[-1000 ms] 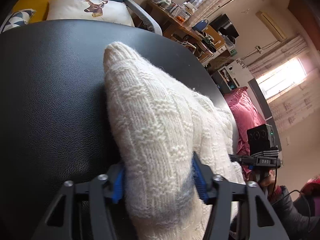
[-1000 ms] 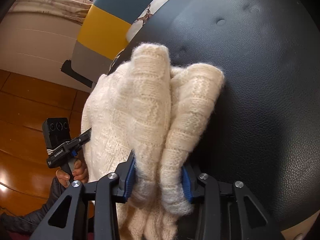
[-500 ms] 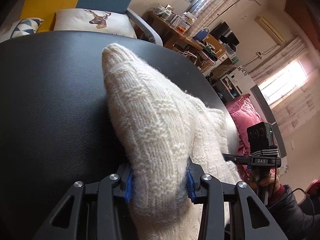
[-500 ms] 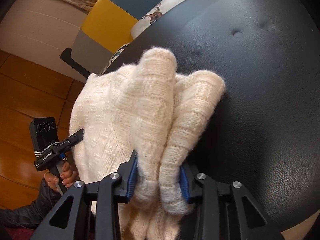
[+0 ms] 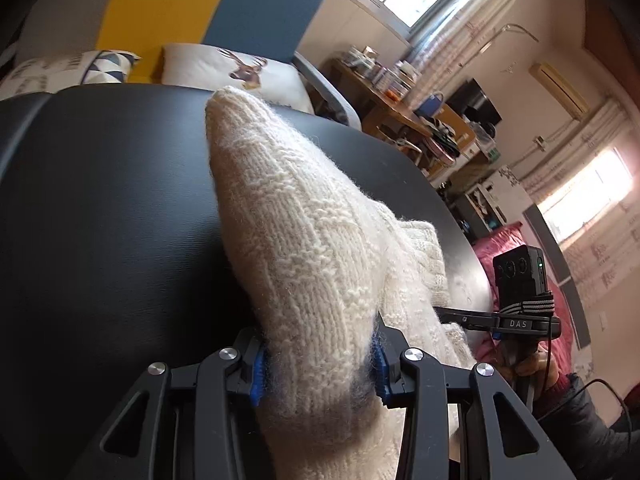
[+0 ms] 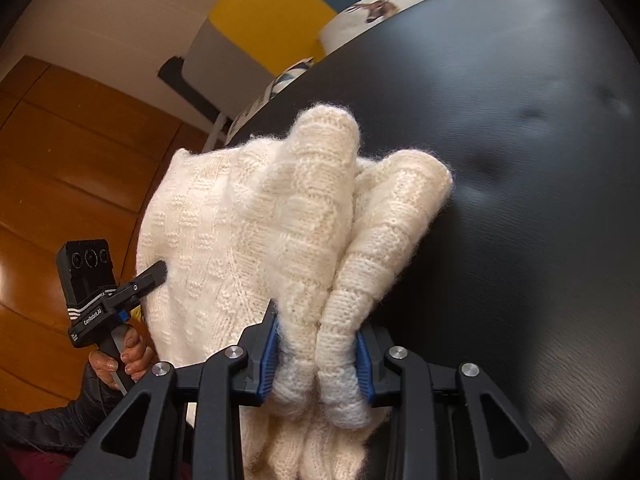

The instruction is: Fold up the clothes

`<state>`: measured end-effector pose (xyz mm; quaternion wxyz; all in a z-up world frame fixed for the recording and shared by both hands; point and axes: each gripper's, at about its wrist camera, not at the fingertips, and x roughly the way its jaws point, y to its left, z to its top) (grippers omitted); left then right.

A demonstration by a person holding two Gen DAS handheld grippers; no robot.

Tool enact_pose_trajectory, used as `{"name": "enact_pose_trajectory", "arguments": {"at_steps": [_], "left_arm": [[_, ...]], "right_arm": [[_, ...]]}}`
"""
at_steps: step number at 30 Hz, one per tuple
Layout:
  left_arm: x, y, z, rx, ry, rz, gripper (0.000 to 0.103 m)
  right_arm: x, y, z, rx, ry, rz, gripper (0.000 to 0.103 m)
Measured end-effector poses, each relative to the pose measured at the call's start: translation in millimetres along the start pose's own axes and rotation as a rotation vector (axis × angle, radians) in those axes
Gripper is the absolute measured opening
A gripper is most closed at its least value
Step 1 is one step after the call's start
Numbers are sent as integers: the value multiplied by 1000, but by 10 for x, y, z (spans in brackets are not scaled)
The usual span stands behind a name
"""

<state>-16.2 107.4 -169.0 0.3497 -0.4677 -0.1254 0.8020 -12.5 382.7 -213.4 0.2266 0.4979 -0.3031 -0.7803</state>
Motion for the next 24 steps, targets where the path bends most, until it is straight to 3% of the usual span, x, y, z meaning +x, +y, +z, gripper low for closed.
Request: {"name": "enact_pose_trajectory", "arguments": {"at_steps": [13, 24], "left_arm": [[-1114, 1086, -335, -227, -192, 205, 41], [-2222, 2159, -918, -532, -393, 422, 42]], "right_arm": [[1514, 1068, 616, -194, 210, 133, 32], [3071, 2455, 847, -404, 414, 192, 32]]}}
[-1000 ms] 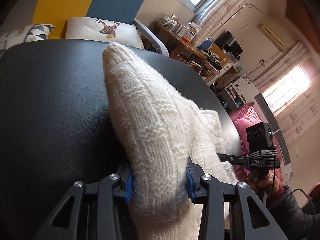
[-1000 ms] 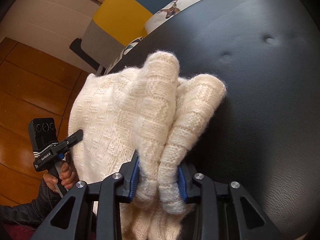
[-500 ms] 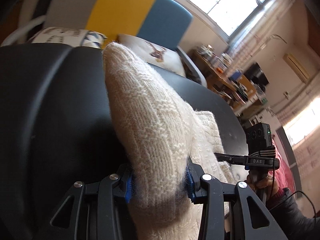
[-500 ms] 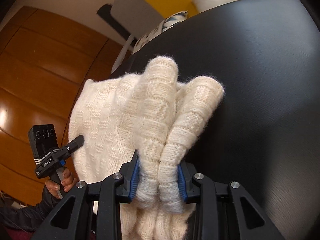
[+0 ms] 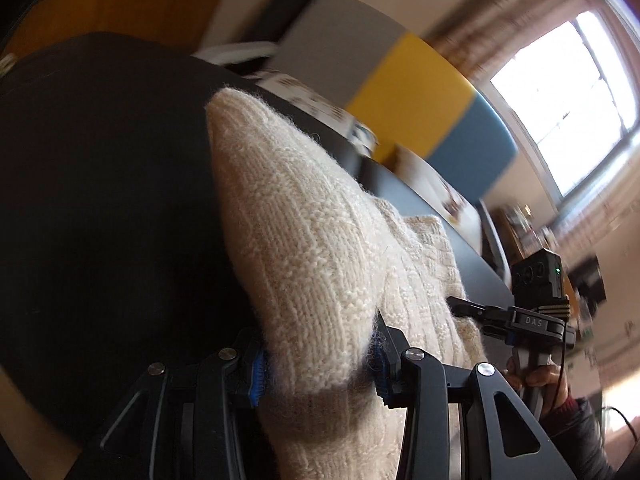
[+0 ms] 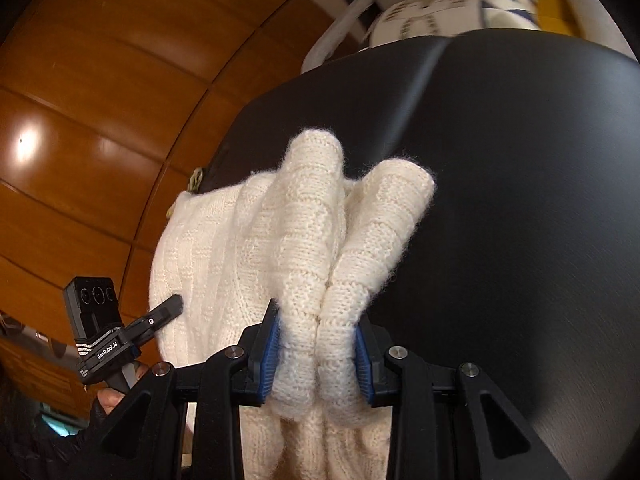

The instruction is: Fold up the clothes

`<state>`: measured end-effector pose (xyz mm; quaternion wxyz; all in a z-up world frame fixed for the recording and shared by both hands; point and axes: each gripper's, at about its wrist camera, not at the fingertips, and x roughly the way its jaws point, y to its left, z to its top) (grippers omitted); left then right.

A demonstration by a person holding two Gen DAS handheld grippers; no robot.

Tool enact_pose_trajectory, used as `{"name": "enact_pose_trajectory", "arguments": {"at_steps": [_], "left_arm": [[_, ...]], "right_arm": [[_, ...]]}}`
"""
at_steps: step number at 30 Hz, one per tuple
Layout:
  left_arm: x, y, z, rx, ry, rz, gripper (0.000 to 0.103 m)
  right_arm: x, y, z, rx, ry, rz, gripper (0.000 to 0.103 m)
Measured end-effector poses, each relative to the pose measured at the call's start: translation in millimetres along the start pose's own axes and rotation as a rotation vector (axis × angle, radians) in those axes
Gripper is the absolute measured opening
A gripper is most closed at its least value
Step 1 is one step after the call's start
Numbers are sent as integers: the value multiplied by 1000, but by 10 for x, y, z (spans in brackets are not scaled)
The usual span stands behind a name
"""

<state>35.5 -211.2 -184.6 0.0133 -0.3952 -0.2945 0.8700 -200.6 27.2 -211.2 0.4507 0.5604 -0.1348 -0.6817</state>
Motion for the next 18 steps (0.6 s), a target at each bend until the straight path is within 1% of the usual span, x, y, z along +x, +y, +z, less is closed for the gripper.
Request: {"name": "enact_pose_trajectory", "arguments": {"at_steps": [5, 9, 13, 14, 16, 17, 18], "left_arm": [[-244, 603, 150, -98, -75, 99, 43], [-338, 961, 230, -165, -94, 159, 44], [-375, 1226, 292, -211, -90, 198, 47], [-374, 1266, 301, -221, -87, 203, 48], [-371, 1331, 308, -239, -82, 211, 54], [-368, 1328, 310, -238, -77, 214, 55], [-382, 1307, 310, -227, -77, 229, 59]], "right_arm": [[602, 380, 436, -95, 81, -35, 32], [957, 581, 655, -163, 122, -98, 32], [1131, 725, 705, -218, 129, -158, 32], [1163, 735, 721, -231, 129, -175, 33], [1175, 741, 694, -246, 132, -196, 35], [1147, 749, 618, -262, 131, -211, 35], [1125, 764, 583, -281, 130, -228, 37]]}}
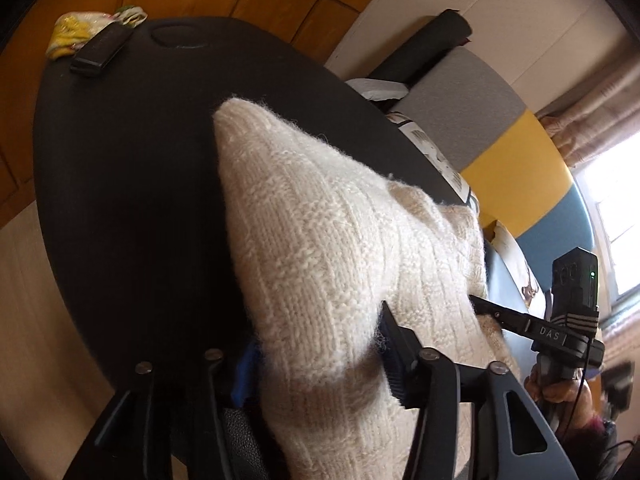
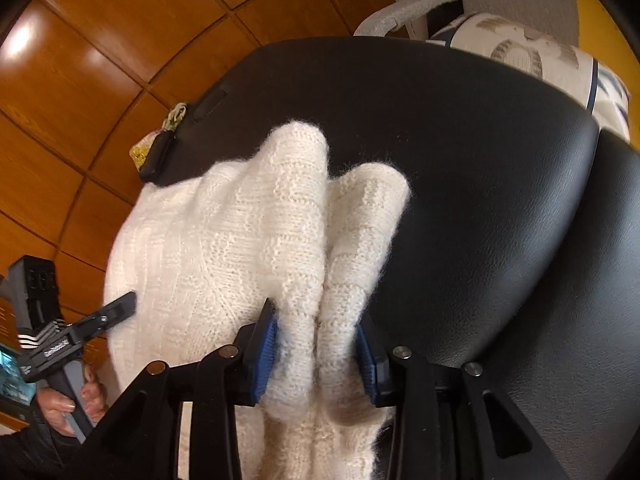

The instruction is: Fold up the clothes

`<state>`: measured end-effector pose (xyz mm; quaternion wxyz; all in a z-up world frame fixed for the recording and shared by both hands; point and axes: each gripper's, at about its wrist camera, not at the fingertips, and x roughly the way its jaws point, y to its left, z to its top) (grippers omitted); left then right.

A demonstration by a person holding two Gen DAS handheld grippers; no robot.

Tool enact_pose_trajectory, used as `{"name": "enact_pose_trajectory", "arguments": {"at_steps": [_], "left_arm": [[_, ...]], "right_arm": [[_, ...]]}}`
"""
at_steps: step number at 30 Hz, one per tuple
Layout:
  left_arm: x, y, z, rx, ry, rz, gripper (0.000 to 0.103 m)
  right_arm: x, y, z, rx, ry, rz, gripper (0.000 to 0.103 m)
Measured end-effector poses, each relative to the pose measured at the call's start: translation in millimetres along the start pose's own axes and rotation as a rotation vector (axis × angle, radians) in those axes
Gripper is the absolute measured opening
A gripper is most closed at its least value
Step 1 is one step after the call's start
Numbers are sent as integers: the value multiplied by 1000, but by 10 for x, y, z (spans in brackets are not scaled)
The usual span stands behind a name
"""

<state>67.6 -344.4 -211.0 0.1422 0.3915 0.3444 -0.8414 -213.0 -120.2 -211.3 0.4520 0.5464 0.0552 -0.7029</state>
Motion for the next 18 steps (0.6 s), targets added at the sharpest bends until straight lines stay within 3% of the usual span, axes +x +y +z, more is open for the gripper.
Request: {"name": "enact_pose_trajectory", "arguments": {"at_steps": [5, 8, 11, 18], "left_arm": [[-152, -150, -51, 46, -22, 81, 61], [-293, -310, -138, 73, -64, 132, 63], [-477, -286, -216, 74, -105, 160, 67], [-413, -379, -282, 46, -112, 160, 70]], "right_arm": [[-204, 77, -93, -54, -3, -42, 38], [-374, 253, -21, -117, -78, -105, 38], [-547, 495, -4, -194, -149, -80, 38], [-391, 752, -275, -348, -30, -123, 38]]}}
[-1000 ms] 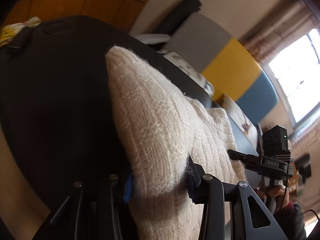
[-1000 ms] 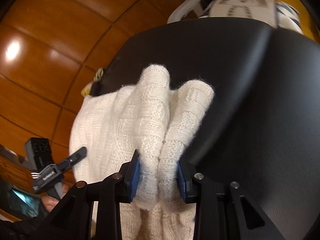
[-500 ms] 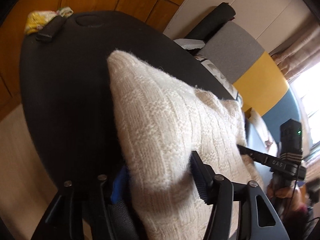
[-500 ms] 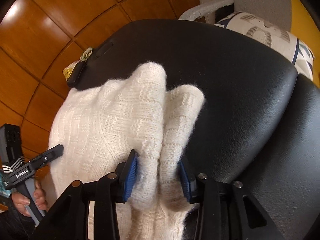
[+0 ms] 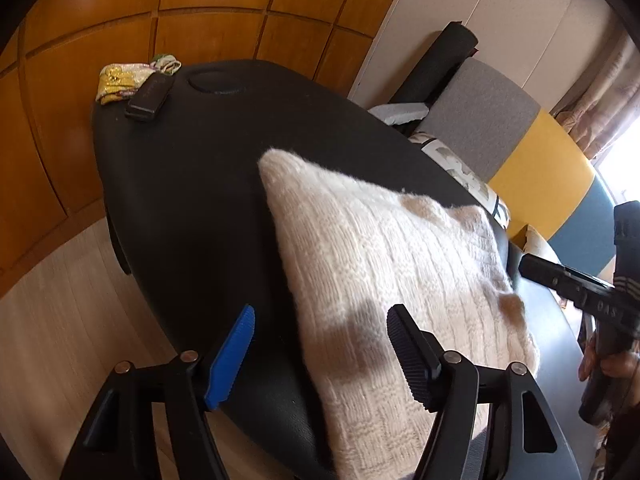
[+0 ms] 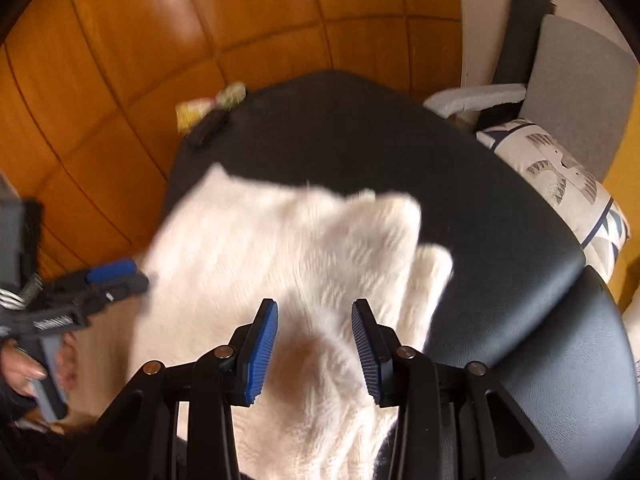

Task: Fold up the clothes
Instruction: 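Open both grippers and release the folded sweater bundle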

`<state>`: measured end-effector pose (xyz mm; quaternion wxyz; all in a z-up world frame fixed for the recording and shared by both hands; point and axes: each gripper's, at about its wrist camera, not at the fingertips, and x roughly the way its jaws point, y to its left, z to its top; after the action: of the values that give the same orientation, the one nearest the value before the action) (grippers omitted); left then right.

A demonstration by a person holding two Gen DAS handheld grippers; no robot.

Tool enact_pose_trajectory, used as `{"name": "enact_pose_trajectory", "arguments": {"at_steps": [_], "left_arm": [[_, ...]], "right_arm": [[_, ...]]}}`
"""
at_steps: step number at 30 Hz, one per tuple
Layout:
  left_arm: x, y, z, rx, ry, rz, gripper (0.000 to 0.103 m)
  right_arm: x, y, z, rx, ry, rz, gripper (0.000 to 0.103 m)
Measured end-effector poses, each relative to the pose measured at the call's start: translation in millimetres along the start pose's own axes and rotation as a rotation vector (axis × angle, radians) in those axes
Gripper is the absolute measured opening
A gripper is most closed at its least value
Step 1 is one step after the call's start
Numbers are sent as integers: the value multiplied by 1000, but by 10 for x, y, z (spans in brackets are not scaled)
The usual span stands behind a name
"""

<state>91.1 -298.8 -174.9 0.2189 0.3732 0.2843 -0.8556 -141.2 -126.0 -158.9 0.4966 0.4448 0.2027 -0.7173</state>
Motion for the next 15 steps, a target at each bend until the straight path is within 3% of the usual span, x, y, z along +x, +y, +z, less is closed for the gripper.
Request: {"name": "enact_pose_trajectory", "arguments": {"at_steps": [3, 8, 12, 15], "left_arm": [[32, -155, -33, 24, 5, -2, 70], [223, -309, -122, 56, 61, 18, 73], [180, -348, -141, 76, 49, 57, 73], [-19, -393, -103, 108, -24, 134, 74]], "right_arm": [[220, -89, -92, 37, 77, -47, 37], [240, -177, -150, 102, 47, -45, 37], [32, -53, -199, 161, -36, -113, 39], [-274, 168, -231, 217, -171, -158, 39]]}}
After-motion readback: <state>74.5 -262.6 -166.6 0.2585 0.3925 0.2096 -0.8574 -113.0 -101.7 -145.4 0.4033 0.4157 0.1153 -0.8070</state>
